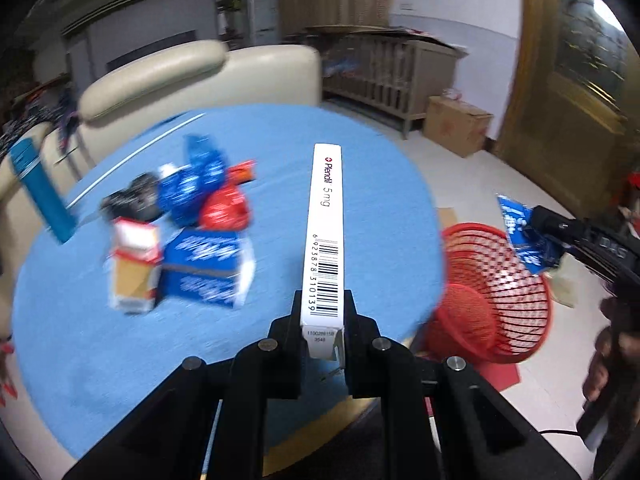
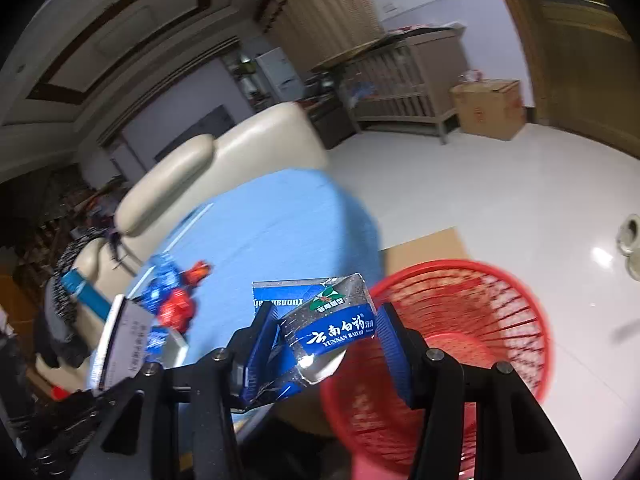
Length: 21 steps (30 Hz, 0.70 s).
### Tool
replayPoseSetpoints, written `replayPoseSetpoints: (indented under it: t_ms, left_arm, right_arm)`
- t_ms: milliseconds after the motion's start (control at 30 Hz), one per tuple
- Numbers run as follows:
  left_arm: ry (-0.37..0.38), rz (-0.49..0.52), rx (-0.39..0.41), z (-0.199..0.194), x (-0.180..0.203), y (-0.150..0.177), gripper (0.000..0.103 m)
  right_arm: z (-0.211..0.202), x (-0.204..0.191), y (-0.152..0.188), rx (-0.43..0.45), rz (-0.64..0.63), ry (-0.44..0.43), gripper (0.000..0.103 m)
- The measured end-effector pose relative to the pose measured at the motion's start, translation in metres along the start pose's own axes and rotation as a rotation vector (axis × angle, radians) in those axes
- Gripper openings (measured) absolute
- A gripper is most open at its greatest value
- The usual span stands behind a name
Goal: Collect trash
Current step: 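Carry both held boxes over the red mesh wastebasket, then open both tools to drop the boxes into the red wastebasket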
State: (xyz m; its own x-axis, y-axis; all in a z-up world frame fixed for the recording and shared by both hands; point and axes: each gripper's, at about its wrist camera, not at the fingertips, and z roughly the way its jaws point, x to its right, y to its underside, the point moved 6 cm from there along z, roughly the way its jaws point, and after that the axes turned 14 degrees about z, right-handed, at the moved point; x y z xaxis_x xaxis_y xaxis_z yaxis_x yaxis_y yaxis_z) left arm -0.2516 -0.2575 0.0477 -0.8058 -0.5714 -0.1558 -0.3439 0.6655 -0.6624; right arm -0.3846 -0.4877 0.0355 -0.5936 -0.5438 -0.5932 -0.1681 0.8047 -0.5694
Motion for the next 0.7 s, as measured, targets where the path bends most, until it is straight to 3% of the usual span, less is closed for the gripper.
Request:
replayPoseSetpoints:
  t_ms: [300, 700]
  left_arm:
    - [0.236, 0.102, -0.036, 0.032, 0.079, -0.025, 0.015]
    - [0.353, 0.221, -0.172, 0.077, 0.163, -0.036, 0.016]
  right_arm:
    - [0.006, 0.066, -0.019, -0.002, 0.008, 0.152, 0.055]
    - [0.021, 0.116, -0.016, -0.061, 0.011, 0.280, 0.057]
